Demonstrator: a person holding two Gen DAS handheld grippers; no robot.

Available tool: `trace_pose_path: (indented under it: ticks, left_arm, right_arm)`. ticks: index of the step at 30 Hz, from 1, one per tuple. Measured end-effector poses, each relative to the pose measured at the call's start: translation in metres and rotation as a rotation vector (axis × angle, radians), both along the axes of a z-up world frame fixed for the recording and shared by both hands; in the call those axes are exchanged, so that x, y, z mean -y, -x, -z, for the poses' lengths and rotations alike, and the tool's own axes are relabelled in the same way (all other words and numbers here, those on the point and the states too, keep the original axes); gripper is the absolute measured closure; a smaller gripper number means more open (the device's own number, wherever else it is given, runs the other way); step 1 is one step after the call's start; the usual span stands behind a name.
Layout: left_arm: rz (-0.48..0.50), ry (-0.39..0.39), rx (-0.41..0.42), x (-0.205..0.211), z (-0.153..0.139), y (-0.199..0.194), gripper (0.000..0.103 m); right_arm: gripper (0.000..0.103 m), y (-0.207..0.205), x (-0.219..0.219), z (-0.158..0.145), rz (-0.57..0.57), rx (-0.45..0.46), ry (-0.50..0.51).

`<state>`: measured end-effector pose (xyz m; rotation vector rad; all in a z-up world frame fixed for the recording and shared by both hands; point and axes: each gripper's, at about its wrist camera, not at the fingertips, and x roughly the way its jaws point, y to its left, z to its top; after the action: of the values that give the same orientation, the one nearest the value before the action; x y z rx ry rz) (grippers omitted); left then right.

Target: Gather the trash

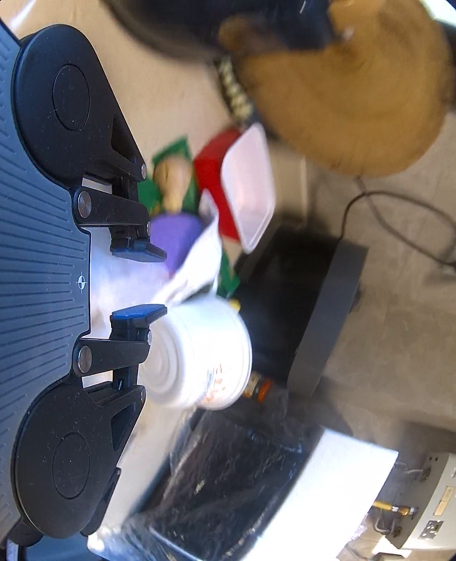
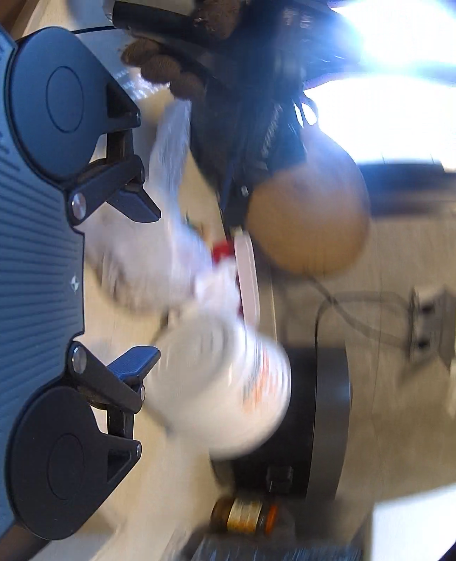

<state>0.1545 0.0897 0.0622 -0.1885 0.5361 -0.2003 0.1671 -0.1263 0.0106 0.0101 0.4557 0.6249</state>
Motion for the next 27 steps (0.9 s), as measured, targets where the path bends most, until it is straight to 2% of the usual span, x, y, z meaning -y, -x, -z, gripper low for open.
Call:
trace_pose_path:
  ticks: [3, 5, 6, 7, 9, 11, 13, 15, 17, 19, 23, 25, 27]
  left_arm:
    - [-0.038, -0.069, 0.051, -0.008, -0.004, 0.012, 0.073]
    - [-0.042, -0.074, 0.035, -0.013, -0.007, 0.014, 0.073]
    - [-0.043, -0.067, 0.027, -0.016, -0.008, 0.015, 0.073]
    - [-0.043, -0.06, 0.02, -0.017, -0.008, 0.014, 0.073]
    - [-0.022, -0.041, 0.02, -0.016, -0.009, 0.011, 0.073]
    - [0.011, -0.022, 0.03, -0.011, -0.009, 0.003, 0.073]
    - [0.048, 0.014, 0.031, 0.0, -0.012, -0.01, 0.073]
    - [0.07, 0.078, 0.008, 0.01, -0.017, -0.024, 0.073]
    - [0.073, 0.138, -0.018, 0.017, -0.021, -0.035, 0.073]
    - [0.05, 0.151, -0.044, 0.024, -0.019, -0.042, 0.073]
    - [0.041, 0.167, -0.137, 0.031, 0.007, -0.046, 0.073]
    - [0.089, 0.205, -0.203, 0.03, 0.023, -0.045, 0.073]
    - [0.173, 0.209, -0.248, 0.035, 0.034, -0.042, 0.073]
  right_arm:
    - [0.022, -0.011, -0.039, 0.01, -0.031, -0.04, 0.04]
    - [0.022, -0.022, -0.053, 0.021, -0.008, -0.101, 0.034]
    - [0.026, -0.025, -0.055, 0.025, 0.004, -0.117, 0.029]
    - [0.043, -0.023, -0.057, 0.028, 0.01, -0.126, 0.034]
    - [0.067, -0.016, -0.055, 0.029, -0.016, -0.143, 0.042]
    - [0.071, -0.003, -0.047, 0.027, -0.087, -0.177, -0.005]
    - [0.071, 0.009, -0.04, 0.024, -0.146, -0.192, -0.039]
    - [0.069, 0.018, -0.026, 0.016, -0.136, -0.16, -0.059]
    - [0.058, 0.02, 0.0, 0.001, -0.073, -0.095, -0.088]
    - [0.04, 0.015, 0.03, -0.017, 0.027, -0.012, -0.119]
    - [0.037, -0.021, 0.082, -0.045, 0.215, 0.073, -0.176]
    - [0.037, -0.051, 0.097, -0.051, 0.25, 0.058, -0.198]
    - [0.037, -0.084, 0.102, -0.052, 0.241, 0.027, -0.214]
